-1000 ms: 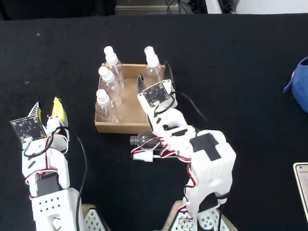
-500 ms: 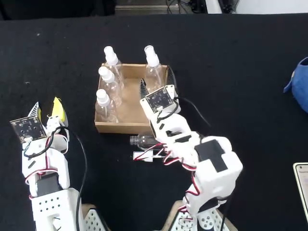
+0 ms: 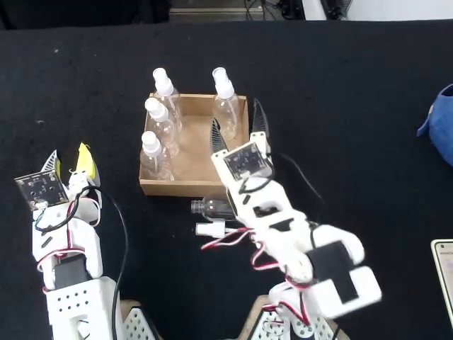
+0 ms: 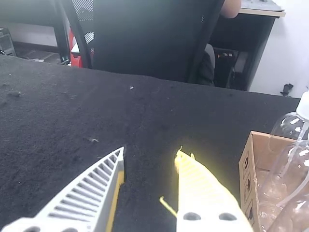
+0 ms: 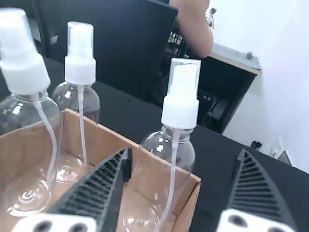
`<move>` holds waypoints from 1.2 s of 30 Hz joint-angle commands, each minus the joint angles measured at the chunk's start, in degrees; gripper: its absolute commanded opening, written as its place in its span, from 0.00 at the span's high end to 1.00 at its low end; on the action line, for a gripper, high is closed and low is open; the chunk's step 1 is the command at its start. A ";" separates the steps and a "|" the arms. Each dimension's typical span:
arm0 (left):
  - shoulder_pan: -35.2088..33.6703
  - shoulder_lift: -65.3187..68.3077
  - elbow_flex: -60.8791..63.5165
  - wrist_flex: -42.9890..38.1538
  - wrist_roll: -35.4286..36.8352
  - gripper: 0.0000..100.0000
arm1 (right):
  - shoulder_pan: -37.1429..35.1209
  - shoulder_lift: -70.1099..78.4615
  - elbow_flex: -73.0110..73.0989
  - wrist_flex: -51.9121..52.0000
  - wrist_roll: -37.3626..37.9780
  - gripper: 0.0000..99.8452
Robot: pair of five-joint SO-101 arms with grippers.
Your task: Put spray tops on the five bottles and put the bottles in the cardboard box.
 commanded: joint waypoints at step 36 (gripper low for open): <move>3.21 -0.62 1.36 2.64 0.18 0.97 | 19.69 -55.34 -9.80 99.34 6.86 0.72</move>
